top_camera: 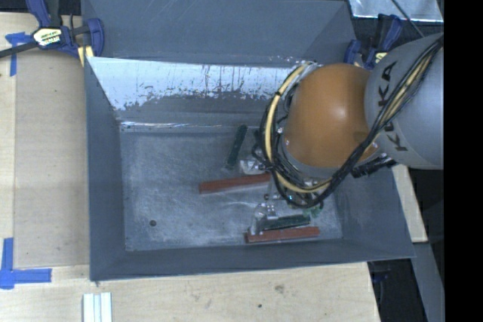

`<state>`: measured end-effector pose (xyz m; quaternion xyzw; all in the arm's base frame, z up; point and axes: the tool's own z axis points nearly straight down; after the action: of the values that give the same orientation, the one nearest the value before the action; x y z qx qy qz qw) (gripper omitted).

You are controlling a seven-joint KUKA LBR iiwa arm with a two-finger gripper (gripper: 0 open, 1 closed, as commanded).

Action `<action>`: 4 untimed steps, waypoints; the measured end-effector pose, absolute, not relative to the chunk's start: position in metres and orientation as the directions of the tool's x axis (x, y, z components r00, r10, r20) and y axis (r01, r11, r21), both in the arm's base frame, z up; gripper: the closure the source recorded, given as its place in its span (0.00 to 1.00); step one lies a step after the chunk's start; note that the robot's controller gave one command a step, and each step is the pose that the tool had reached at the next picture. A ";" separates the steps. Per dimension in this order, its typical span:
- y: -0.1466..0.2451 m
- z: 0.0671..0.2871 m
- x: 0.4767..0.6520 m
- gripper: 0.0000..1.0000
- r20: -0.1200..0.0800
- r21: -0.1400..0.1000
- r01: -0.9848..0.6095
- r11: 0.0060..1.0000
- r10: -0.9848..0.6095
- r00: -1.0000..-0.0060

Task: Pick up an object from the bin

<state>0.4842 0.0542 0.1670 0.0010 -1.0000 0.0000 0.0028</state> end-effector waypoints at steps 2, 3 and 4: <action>0.074 0.078 0.527 1.00 -0.032 0.002 -0.091 0.996 -0.091 -0.995; 0.074 0.078 0.527 1.00 -0.032 0.002 -0.090 0.996 -0.090 -0.995; 0.065 0.111 0.519 1.00 0.004 0.000 -0.096 0.995 -0.096 -0.995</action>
Offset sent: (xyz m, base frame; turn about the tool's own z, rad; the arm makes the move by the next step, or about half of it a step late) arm 0.0337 0.0194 -0.0970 -0.0920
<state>0.5186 0.0648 0.1110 0.0481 -0.9988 0.0001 0.0021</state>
